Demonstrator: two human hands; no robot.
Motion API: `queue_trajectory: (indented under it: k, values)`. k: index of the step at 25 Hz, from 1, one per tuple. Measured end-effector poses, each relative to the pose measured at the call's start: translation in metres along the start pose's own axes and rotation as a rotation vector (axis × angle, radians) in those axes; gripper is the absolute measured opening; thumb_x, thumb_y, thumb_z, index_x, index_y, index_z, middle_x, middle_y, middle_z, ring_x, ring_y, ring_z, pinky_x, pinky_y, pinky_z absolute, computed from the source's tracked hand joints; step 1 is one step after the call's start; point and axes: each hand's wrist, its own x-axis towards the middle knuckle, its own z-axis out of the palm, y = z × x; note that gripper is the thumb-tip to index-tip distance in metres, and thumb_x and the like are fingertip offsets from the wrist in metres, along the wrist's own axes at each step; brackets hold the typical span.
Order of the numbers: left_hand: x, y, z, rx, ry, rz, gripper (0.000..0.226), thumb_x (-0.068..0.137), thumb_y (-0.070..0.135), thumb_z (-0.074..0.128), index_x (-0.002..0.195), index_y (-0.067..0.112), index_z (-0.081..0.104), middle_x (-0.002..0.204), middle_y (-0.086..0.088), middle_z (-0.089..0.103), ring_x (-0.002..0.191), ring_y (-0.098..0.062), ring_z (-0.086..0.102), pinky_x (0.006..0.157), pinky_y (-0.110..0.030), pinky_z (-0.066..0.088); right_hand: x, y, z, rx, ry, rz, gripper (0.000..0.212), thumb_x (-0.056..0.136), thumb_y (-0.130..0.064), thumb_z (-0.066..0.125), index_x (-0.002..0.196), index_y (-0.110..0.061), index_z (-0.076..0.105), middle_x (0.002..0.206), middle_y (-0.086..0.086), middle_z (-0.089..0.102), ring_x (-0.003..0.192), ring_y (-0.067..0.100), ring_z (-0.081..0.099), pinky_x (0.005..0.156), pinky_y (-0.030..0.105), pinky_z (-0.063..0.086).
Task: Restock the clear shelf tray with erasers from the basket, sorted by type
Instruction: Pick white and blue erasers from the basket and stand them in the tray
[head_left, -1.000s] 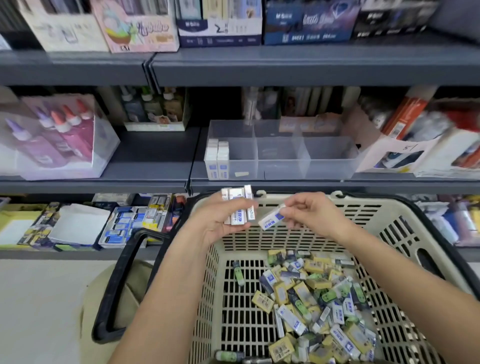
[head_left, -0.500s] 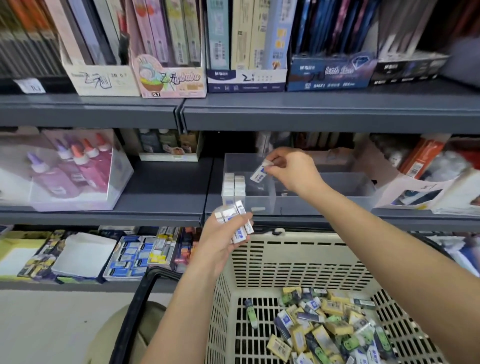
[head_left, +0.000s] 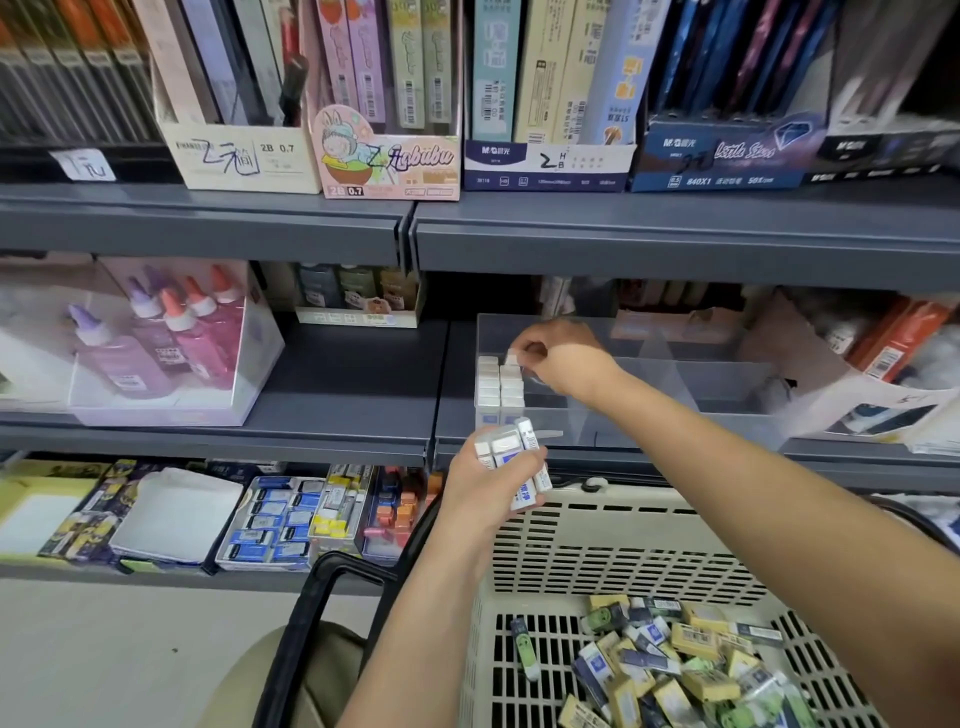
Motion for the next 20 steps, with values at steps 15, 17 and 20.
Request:
queue_trajectory:
  k: [15, 17, 20]
  values:
    - [-0.001, 0.007, -0.003, -0.054, -0.067, -0.039, 0.026, 0.081, 0.011, 0.067, 0.107, 0.011, 0.061, 0.091, -0.007, 0.074, 0.075, -0.013, 0.069, 0.054, -0.022, 0.051, -0.067, 0.006, -0.021, 0.439, -0.218, -0.184, 0.02, 0.095, -0.012, 0.049, 0.103, -0.019, 0.066, 0.085, -0.007, 0.067, 0.074, -0.001, 0.062, 0.073, 0.02, 0.052]
    - [-0.001, 0.007, -0.003, -0.072, -0.106, -0.062, 0.017, 0.084, 0.01, 0.064, 0.101, 0.012, 0.064, 0.084, -0.005, 0.074, 0.07, -0.012, 0.069, 0.051, -0.022, 0.05, -0.081, 0.007, -0.025, 0.495, -0.34, -0.209, 0.018, 0.093, -0.01, 0.053, 0.103, -0.017, 0.066, 0.086, -0.004, 0.067, 0.075, -0.001, 0.062, 0.069, 0.014, 0.05]
    - [-0.002, 0.007, -0.003, -0.141, -0.096, -0.106, 0.012, 0.084, 0.01, 0.064, 0.096, 0.012, 0.064, 0.074, -0.005, 0.072, 0.061, -0.012, 0.066, 0.048, -0.023, 0.05, -0.085, 0.01, -0.028, 0.478, -0.264, -0.179, 0.012, 0.09, -0.01, 0.058, 0.095, -0.015, 0.068, 0.081, -0.007, 0.066, 0.066, -0.008, 0.059, 0.063, 0.01, 0.048]
